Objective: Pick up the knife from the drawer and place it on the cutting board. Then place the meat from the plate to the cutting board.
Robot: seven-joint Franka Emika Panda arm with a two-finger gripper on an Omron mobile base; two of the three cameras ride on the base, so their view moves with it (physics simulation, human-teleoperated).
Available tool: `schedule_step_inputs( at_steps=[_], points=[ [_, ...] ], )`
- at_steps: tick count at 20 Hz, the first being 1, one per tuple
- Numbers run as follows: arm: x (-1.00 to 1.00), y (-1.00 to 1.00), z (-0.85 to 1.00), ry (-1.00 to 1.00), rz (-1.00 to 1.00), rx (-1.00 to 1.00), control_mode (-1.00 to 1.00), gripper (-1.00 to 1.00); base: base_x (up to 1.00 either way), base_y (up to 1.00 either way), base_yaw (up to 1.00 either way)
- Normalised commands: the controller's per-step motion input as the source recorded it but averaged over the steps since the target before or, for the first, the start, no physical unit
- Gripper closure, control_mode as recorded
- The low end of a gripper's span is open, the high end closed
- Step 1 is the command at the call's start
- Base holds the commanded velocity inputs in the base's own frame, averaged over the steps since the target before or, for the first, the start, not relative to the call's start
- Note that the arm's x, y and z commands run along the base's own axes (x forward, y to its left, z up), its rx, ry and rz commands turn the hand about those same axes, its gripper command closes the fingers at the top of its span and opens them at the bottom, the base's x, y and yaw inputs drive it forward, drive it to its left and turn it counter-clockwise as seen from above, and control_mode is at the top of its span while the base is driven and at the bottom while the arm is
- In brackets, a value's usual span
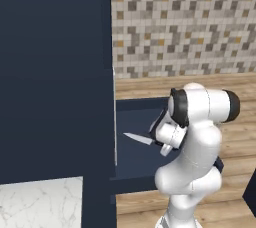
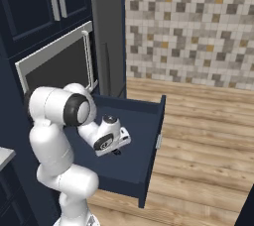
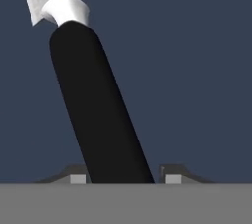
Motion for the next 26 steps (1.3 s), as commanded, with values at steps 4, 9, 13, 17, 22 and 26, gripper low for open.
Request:
schedule_step_inputs(
  at_steps=[4,9,13,17,22,26],
  points=[
    [-0.33,-0.43,1.00,-0.11,-0.01,0.00,-1.00,1.00,0.00,0.00,0.00],
    [-0.28,-0.28,1.00,-0.13,-0.01,0.00,-1.00,1.00,0.00,0.00,0.00],
    [-0.38,-0.34,1.00,-0.01,0.00,0.00,-1.00,1.00,0.00,0.00,0.00],
    [-0.69,-0.29,1.00,-0.03,0.00,0.00,-1.00,1.00,0.00,0.00,0.00],
    [-0.56,-0.02,1.00,-0.37,0.00,-0.03,-1.00,1.00,0.00,0.00,0.00],
    [-0.34,0.00,0.59,-0.41,-0.01,-0.03,-1.00,1.00,0.00,0.00,0.00]
  ],
)
